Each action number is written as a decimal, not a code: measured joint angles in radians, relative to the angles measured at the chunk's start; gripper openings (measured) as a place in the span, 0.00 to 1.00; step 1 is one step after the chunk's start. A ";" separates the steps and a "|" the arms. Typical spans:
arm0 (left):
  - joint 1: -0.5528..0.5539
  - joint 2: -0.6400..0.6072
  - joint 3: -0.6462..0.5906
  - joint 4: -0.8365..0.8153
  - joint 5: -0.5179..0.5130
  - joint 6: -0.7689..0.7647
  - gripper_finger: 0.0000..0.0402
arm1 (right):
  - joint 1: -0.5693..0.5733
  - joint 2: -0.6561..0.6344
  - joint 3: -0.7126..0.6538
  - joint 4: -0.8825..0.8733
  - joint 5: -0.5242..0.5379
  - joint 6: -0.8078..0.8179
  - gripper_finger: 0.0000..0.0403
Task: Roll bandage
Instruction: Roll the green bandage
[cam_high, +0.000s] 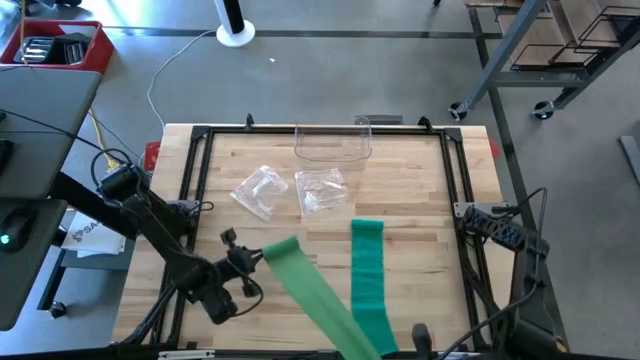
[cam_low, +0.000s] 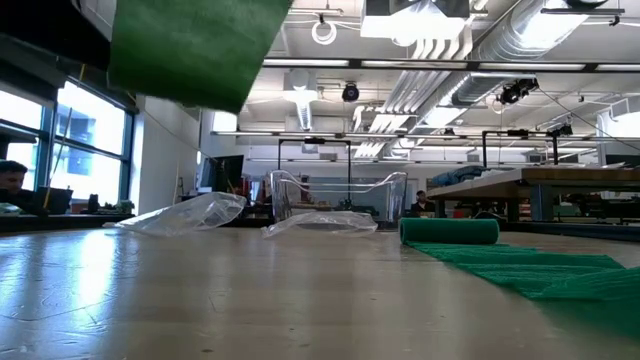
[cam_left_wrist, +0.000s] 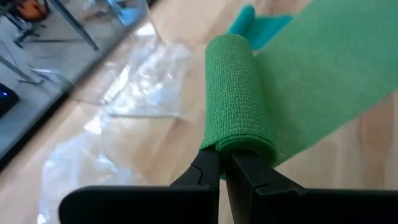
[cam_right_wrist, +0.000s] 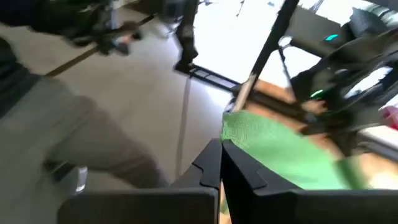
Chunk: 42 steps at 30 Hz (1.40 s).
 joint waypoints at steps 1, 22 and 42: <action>0.002 0.015 0.000 0.014 0.018 0.008 0.00 | -0.004 -0.007 0.000 0.008 0.020 -0.024 0.00; 0.017 0.282 0.001 0.652 0.393 0.332 0.00 | -0.279 -0.230 -0.001 0.085 0.162 -0.318 0.00; -0.030 0.283 0.343 0.720 0.487 0.689 0.00 | -0.672 -0.322 -0.007 -0.374 -0.003 0.027 0.00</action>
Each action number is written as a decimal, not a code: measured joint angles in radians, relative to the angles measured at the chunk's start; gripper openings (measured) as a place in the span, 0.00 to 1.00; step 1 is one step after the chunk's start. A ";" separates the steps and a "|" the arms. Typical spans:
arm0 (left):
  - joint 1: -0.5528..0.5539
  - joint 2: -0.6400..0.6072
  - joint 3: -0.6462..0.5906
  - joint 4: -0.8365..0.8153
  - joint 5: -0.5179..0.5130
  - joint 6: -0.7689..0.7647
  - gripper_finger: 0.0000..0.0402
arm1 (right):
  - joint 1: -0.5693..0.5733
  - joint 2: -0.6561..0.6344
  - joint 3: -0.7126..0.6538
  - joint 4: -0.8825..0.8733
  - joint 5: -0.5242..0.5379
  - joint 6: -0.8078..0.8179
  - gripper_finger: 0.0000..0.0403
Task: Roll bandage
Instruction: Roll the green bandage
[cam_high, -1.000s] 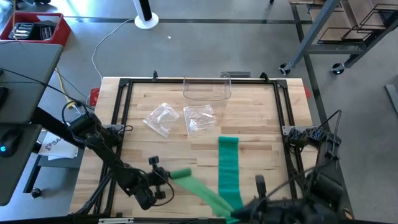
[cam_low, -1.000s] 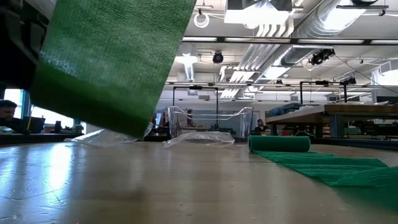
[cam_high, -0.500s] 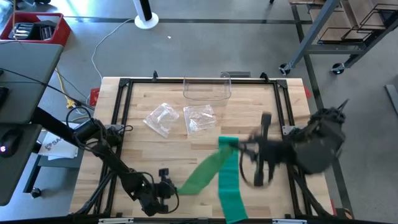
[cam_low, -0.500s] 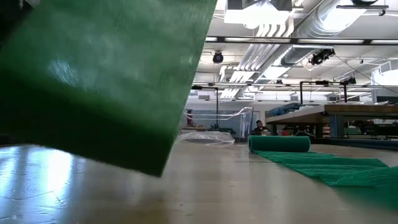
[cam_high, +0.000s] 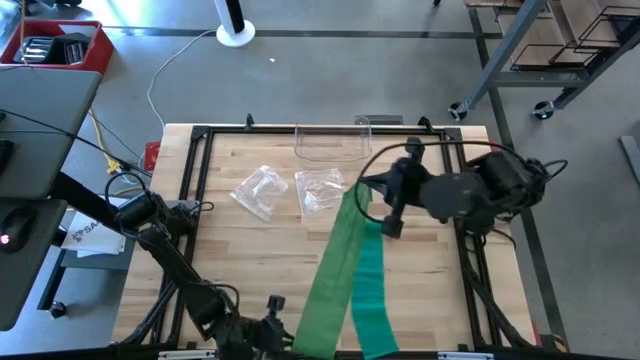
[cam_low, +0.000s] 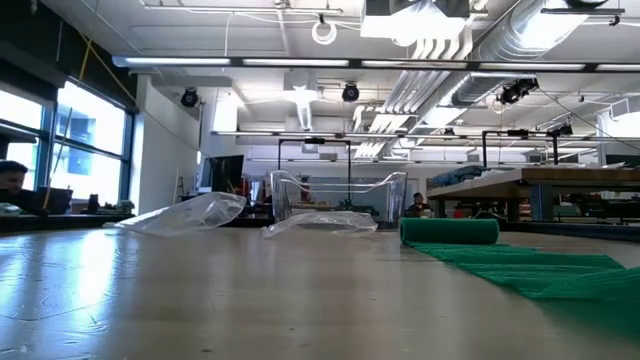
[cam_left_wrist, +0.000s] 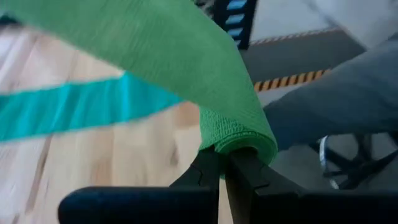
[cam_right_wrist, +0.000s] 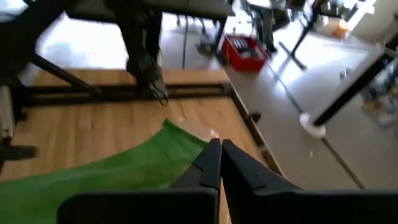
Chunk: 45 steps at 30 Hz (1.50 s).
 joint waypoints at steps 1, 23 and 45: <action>-0.003 0.002 0.012 0.023 0.007 0.024 0.00 | -0.007 0.000 -0.010 -0.014 -0.002 0.011 0.00; -0.180 0.034 0.200 0.355 -0.250 0.611 0.00 | -0.014 0.001 -0.648 0.203 -0.298 0.146 0.00; -0.177 0.034 0.224 0.546 -0.785 1.018 0.00 | 0.341 0.134 -1.251 1.604 -0.290 0.168 0.00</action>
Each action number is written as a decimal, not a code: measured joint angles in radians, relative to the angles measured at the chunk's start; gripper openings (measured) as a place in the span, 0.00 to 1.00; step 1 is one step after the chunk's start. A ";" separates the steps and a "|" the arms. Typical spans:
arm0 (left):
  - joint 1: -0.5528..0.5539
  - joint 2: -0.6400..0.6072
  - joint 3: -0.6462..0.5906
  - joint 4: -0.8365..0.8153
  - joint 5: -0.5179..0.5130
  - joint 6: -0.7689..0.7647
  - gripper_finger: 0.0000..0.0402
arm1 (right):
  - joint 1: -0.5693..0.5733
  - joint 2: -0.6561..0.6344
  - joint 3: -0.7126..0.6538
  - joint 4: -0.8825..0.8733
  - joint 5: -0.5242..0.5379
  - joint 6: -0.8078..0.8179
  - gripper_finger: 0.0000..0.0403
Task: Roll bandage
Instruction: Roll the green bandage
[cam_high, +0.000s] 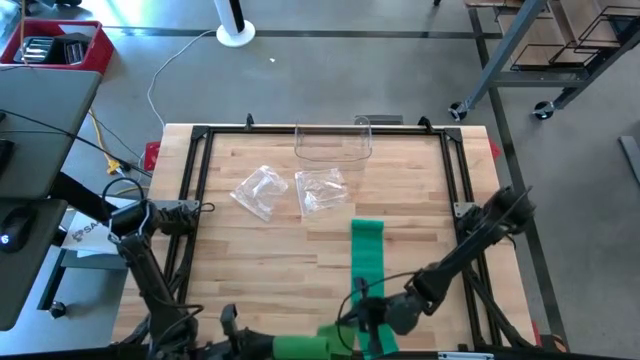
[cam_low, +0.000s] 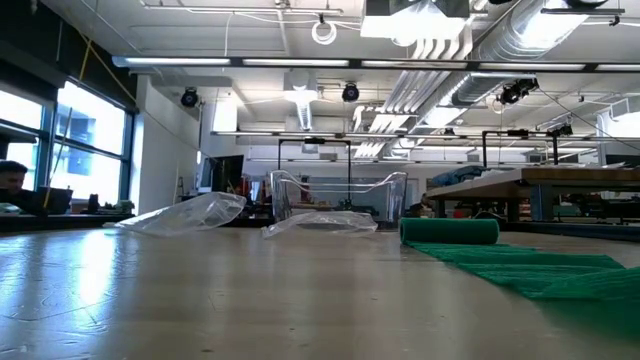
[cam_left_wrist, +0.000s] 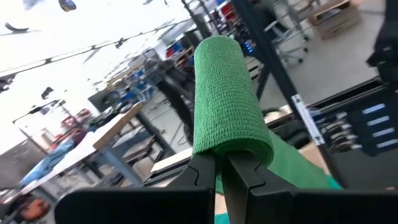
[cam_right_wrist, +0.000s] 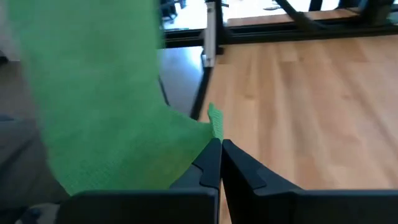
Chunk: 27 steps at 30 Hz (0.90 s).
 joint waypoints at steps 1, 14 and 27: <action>0.004 0.000 0.000 -0.001 -0.001 0.000 0.00 | 0.011 0.014 0.000 0.011 0.000 0.002 0.00; -0.009 -0.003 0.000 0.000 -0.081 0.041 0.00 | 0.125 0.032 -0.001 0.028 0.077 0.090 0.01; -0.046 -0.003 -0.009 -0.132 0.013 -0.213 0.00 | 0.121 0.010 -0.001 0.046 0.000 -0.033 0.34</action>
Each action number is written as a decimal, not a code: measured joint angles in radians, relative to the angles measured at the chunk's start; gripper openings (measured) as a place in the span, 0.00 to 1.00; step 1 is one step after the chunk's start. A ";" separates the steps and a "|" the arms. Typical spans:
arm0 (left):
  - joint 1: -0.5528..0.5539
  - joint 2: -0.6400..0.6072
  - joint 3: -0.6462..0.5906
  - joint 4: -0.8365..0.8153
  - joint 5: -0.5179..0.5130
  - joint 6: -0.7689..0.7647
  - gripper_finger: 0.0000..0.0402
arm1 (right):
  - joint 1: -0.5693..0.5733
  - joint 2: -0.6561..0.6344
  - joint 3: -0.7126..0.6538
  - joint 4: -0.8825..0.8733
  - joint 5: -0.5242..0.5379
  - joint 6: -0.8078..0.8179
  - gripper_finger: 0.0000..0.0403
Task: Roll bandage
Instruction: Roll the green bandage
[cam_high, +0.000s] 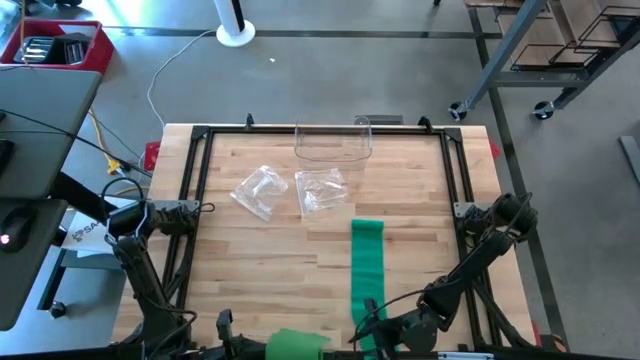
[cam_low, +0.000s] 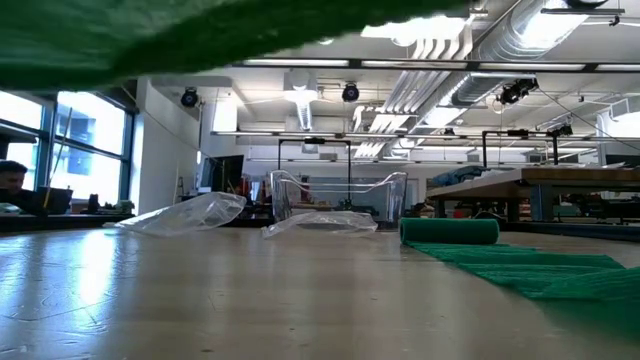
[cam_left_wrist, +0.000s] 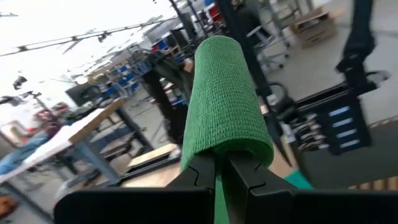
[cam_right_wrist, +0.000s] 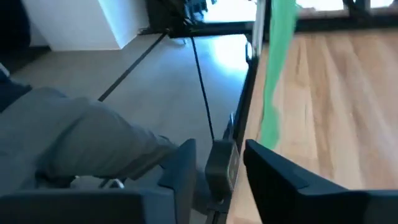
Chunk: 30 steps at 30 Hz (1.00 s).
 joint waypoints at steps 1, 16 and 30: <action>-0.004 0.000 0.000 -0.005 0.009 -0.014 0.00 | 0.000 -0.012 0.001 0.020 0.012 -0.048 0.35; 0.000 -0.002 0.000 -0.164 0.071 -0.268 0.00 | -0.040 0.004 0.366 -0.044 0.120 -0.639 0.43; 0.031 -0.001 0.000 -0.250 0.150 -0.401 0.00 | -0.051 0.119 0.527 -0.144 0.226 -0.784 0.38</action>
